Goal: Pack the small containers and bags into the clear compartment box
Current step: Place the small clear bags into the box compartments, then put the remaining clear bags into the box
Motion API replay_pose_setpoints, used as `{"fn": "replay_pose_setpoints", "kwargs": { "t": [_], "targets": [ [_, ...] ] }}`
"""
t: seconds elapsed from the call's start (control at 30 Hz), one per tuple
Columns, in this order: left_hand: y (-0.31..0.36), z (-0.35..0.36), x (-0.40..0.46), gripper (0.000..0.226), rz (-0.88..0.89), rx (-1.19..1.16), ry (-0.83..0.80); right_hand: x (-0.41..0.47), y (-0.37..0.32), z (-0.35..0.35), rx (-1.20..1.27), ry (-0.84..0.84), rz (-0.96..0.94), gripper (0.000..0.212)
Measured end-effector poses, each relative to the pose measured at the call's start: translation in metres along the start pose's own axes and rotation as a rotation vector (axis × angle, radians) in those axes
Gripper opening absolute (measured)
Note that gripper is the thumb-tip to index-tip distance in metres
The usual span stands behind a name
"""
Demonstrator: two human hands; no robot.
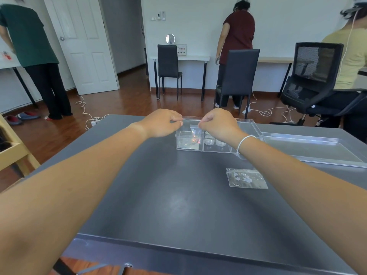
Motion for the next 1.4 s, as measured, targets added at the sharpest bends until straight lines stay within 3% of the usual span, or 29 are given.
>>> {"fn": "replay_pose_setpoints", "kwargs": {
  "t": [0.47, 0.97, 1.2, 1.4],
  "targets": [
    [0.002, 0.003, -0.003, 0.040, -0.006, -0.002, 0.002, -0.008, -0.004, -0.003, -0.151, 0.045, -0.023, 0.035],
    [0.061, -0.021, -0.024, 0.029, 0.154, -0.114, 0.192, -0.053, 0.026, -0.059, 0.009, 0.148, -0.073, 0.025],
    [0.116, -0.006, -0.046, 0.019, 0.268, -0.142, 0.171, -0.092, 0.061, -0.095, 0.028, 0.187, -0.041, 0.021],
    [0.141, 0.035, -0.059, 0.017, 0.275, -0.177, -0.020, -0.121, 0.097, -0.105, -0.011, 0.077, 0.056, 0.020]
  ]
}}
Point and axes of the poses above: each hand's wrist, its own x-axis towards the middle knuckle, its own z-axis out of the palm, y = z × x, the point moved 10 cm from there along x, towards the middle knuckle, and after that the axes turned 5 degrees about -z, right-handed, at the moved point
